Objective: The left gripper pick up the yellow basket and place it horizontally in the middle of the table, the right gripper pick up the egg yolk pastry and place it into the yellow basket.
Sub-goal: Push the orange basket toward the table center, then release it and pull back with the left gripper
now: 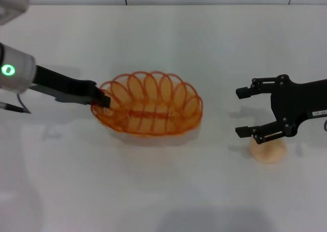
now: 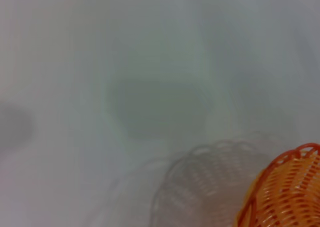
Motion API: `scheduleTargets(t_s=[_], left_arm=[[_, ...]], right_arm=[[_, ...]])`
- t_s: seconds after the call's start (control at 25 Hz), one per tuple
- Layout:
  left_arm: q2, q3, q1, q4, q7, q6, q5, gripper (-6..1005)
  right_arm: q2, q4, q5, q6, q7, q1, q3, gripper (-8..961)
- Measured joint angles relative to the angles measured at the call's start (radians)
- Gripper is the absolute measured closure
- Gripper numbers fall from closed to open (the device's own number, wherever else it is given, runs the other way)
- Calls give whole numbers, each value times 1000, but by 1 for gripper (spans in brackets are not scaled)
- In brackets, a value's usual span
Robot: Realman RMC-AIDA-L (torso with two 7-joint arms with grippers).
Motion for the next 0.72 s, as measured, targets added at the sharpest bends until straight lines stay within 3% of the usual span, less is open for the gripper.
scheduleTargets(t_s=[0.32,0.72], left_arm=[[-40,122,-40,-10,-35,-111,19,913],[-42,146,-42,-28,-47,-194,-47,914]], right_arm=[[0,-13,5,-2,0,-12,0,93],[0,-14,6,3,-1,-14,-1,93]])
